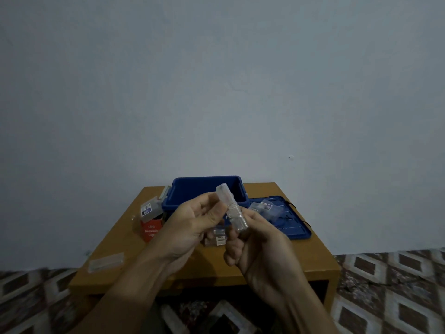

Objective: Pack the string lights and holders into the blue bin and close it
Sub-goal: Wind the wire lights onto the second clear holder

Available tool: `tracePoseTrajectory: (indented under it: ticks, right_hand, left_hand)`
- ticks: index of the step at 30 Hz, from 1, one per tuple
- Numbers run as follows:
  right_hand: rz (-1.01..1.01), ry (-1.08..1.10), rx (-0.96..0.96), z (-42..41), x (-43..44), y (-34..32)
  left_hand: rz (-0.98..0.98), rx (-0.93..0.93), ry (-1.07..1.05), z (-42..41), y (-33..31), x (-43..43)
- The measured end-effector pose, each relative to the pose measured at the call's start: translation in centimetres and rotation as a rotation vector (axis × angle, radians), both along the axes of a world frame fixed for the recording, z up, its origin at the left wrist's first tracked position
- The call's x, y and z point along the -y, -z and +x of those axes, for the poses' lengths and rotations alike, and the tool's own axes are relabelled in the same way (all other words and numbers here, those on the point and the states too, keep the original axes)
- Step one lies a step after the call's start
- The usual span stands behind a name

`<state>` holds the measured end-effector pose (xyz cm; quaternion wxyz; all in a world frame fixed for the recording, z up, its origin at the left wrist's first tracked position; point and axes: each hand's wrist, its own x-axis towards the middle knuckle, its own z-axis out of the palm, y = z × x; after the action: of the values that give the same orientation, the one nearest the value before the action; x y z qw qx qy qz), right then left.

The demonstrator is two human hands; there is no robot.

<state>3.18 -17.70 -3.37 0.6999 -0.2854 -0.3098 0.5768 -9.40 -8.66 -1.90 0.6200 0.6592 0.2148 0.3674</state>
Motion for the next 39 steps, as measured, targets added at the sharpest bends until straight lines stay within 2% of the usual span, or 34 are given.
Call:
tracePoseTrajectory:
  ticks: [4,9,12,17,22,26,32,39]
  right_hand:
    - [-0.006,-0.009,0.182,-1.0,-0.9,-0.3]
    - [-0.028,0.239,0.589,-2.1,-1.9,-0.5]
    - [0.005,0.332,0.725,-2.7,-2.4,-1.3]
    - [0.064,0.278,0.748,-4.3,-4.1,-2.6]
    - [0.146,0.248,0.865,-5.8,-6.7,-3.0]
    - [0.118,0.145,0.864,-6.9,-8.8,-3.4]
    - [0.093,0.047,0.98,-8.2,-11.4,-3.5]
    - [0.104,0.111,1.136,-9.9,-14.4,-1.3]
  left_hand:
    - [0.005,0.032,-0.065,-1.2,-0.3,-0.7]
    - [0.025,0.074,-0.194,-2.6,-0.5,-1.4]
    - [0.077,0.053,-0.316,-3.3,-0.7,-1.7]
    - [0.135,0.056,-0.448,-5.0,-0.9,-2.6]
    - [0.161,0.037,-0.499,-7.2,-1.4,-3.8]
    - [0.159,0.018,-0.523,-9.3,-1.2,-5.5]
    - [0.131,-0.033,-0.556,-12.0,-0.5,-7.5]
    - [0.128,-0.147,-0.569,-13.5,1.1,-9.7]
